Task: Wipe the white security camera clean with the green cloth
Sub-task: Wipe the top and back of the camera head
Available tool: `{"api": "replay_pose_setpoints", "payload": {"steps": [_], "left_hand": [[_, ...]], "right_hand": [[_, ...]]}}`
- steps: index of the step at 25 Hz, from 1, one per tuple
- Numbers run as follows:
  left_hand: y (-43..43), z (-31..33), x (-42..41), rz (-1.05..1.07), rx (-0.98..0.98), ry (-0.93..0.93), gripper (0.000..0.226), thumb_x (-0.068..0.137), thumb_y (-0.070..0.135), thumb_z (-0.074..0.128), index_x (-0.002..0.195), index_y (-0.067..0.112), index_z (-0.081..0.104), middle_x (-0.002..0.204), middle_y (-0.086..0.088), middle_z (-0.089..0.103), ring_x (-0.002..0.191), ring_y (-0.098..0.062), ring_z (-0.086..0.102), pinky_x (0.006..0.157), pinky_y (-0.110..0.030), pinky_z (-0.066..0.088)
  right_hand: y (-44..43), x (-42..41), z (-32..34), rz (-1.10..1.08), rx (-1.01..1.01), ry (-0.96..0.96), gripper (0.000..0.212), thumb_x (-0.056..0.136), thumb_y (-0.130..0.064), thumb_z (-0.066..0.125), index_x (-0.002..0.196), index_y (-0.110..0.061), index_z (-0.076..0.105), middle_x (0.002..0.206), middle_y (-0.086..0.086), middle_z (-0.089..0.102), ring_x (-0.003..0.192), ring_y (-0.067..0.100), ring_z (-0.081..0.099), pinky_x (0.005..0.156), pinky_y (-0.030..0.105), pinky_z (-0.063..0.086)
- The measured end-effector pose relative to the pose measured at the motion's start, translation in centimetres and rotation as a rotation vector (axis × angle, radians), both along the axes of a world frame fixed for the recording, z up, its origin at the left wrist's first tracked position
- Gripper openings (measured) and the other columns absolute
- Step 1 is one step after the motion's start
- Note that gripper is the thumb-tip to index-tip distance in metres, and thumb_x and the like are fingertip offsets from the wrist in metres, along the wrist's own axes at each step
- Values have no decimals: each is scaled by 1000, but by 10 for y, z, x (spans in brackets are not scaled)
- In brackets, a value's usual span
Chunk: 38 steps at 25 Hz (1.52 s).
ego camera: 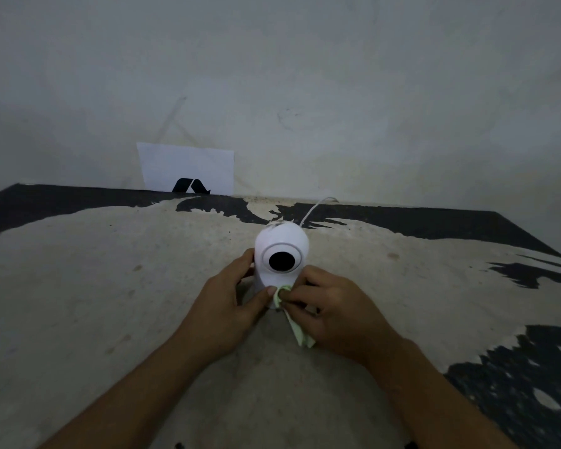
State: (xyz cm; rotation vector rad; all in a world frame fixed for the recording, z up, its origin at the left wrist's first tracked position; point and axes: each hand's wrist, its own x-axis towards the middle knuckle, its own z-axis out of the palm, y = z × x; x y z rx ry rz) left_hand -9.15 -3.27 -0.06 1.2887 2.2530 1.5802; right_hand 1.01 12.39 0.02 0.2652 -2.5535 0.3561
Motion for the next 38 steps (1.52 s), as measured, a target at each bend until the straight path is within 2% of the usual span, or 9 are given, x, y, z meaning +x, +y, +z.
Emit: {"api": "replay_pose_setpoints", "payload": {"steps": [7, 12, 17, 20, 24, 27, 31, 35, 38], "left_hand": [[-1, 4, 3, 10, -27, 4, 53, 86, 31, 61, 107, 63, 24, 105, 46, 33, 88, 41, 32, 69, 12, 29], [-2, 4, 3, 10, -40, 12, 53, 86, 31, 60, 107, 62, 23, 105, 45, 32, 87, 42, 31, 68, 13, 29], [-1, 3, 2, 27, -57, 19, 52, 84, 39, 59, 118, 56, 23, 110, 44, 33, 91, 33, 35, 69, 9, 32], [0, 1, 0, 40, -59, 22, 54, 84, 42, 59, 124, 54, 25, 120, 35, 40, 97, 26, 37, 74, 4, 32], [3, -4, -4, 62, -38, -20, 63, 82, 44, 60, 138, 40, 30, 137, 18, 47, 115, 4, 45, 93, -14, 38], [4, -8, -6, 88, -42, -18, 69, 81, 48, 60, 141, 37, 27, 140, 16, 44, 114, 3, 43, 94, -13, 36], [5, -11, -9, 80, -43, -66, 73, 78, 52, 60, 142, 36, 27, 142, 14, 44, 122, -4, 46, 104, -29, 42], [6, -10, -9, 83, -35, -44, 70, 79, 49, 59, 139, 40, 24, 137, 17, 44, 115, 2, 43, 99, -19, 38], [7, -10, -9, 101, -52, -44, 71, 80, 47, 60, 139, 39, 22, 138, 17, 43, 114, 2, 40, 101, -21, 37]], "right_hand": [[6, 1, 5, -171, -219, 372, 12, 79, -7, 73, 91, -3, 73, 82, 7, 66, 66, 12, 59, 53, 23, 49], [-1, -5, 3, -161, -251, 487, 23, 83, -8, 69, 105, 1, 70, 94, 13, 67, 84, 12, 60, 72, 14, 50], [-9, -12, 5, -143, -248, 468, 28, 88, -11, 63, 114, -1, 64, 104, 12, 63, 93, 13, 58, 72, 20, 53], [-11, -19, 13, -201, -361, 444, 29, 90, -17, 60, 116, -5, 65, 107, 7, 61, 95, 13, 57, 71, 26, 54], [-5, -21, 21, -180, -154, 355, 34, 90, -27, 53, 116, -9, 65, 112, 8, 61, 100, 16, 55, 82, 29, 52], [5, -28, 34, -189, -238, 370, 29, 87, -23, 54, 106, -8, 69, 101, 4, 66, 90, 11, 58, 74, 24, 52], [11, -32, 43, -41, -176, 351, 22, 82, -17, 60, 97, -6, 72, 98, 4, 67, 91, 14, 60, 78, 26, 51], [17, -35, 44, 17, -220, 367, 24, 83, -20, 64, 99, -5, 72, 102, 6, 71, 97, 11, 64, 85, 29, 54], [18, -36, 39, 15, -263, 382, 24, 82, -20, 62, 100, -6, 71, 103, 3, 71, 98, 8, 65, 88, 25, 53]]}}
